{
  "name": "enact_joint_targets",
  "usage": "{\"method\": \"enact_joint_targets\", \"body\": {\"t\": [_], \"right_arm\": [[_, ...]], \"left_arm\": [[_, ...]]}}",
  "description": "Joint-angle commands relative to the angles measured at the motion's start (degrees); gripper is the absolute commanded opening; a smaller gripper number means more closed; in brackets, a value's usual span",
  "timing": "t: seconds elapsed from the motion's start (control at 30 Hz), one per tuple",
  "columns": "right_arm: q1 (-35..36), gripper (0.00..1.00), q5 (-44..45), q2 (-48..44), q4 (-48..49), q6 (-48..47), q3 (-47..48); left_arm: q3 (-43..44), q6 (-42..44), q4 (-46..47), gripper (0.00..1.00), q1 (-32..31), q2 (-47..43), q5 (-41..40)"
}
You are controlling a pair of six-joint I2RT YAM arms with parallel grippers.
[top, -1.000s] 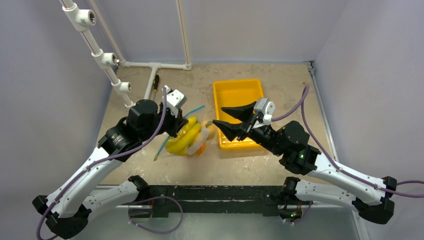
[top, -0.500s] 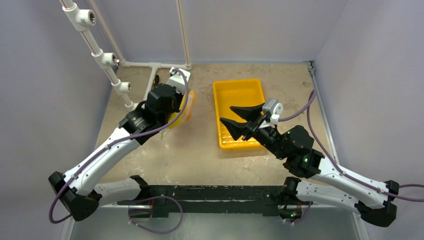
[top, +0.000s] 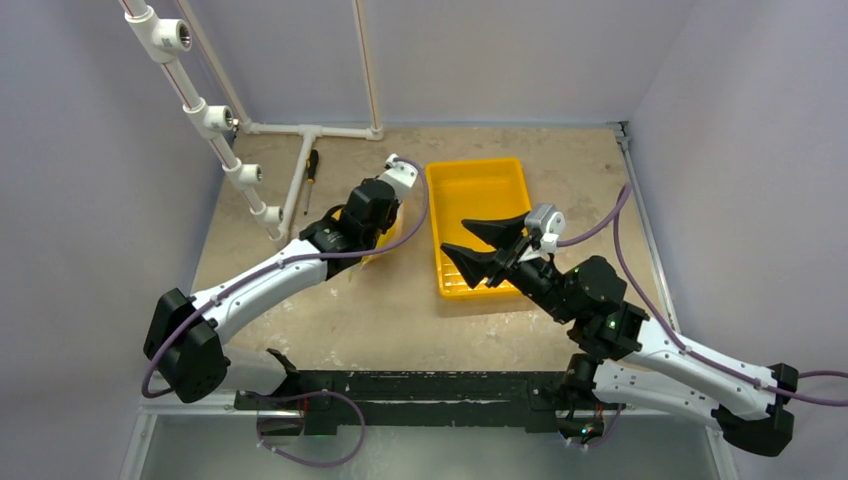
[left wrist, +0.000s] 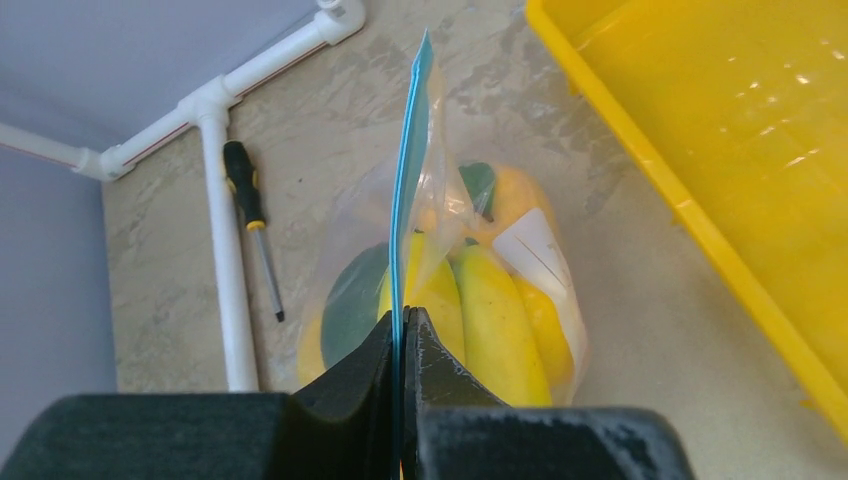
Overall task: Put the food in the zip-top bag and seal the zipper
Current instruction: Place the zipper food storage bag at the center of the board.
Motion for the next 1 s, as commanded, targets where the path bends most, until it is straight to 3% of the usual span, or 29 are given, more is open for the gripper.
{"method": "enact_joint_targets", "body": {"t": [0.0, 0.23, 0.57, 0.6, 0.7, 0.83, 0.97], "right_arm": [[0.1, 0.6, 0.2, -1.3, 0.9, 0.8, -0.9], [0.1, 0.6, 5.9, -2.5, 0.1, 1.2, -0.8], [0.1, 0.64, 16.6, -4.2, -1.5, 5.4, -0.3], [0.1, 0.65, 17.2, -4.0, -1.7, 6.1, -0.3], [0.0, 0.66, 18.8, -3.6, -1.8, 8.3, -1.1], [0.1, 0.72, 21.6, -2.9, -1.9, 10.9, -1.7], [0.1, 0.74, 22.6, -1.1, -3.1, 12.4, -1.1]], "left_arm": [[-1.5, -5.2, 0.1, 0.0, -2.3, 0.4, 4.0], [-4.7, -12.3, 0.3, 0.0, -6.7, -0.8, 9.0], [-10.1, -21.8, -5.4, 0.0, -12.7, -0.8, 1.6], [-10.8, -23.0, -5.7, 0.03, -13.2, -1.4, 1.5], [-13.1, -26.7, -6.1, 0.24, -14.3, -3.1, 1.5], [-15.2, -30.3, -5.9, 0.41, -14.5, -6.3, 5.7], [-16.8, -32.3, -5.3, 0.74, -14.6, -10.3, 9.8]]}}
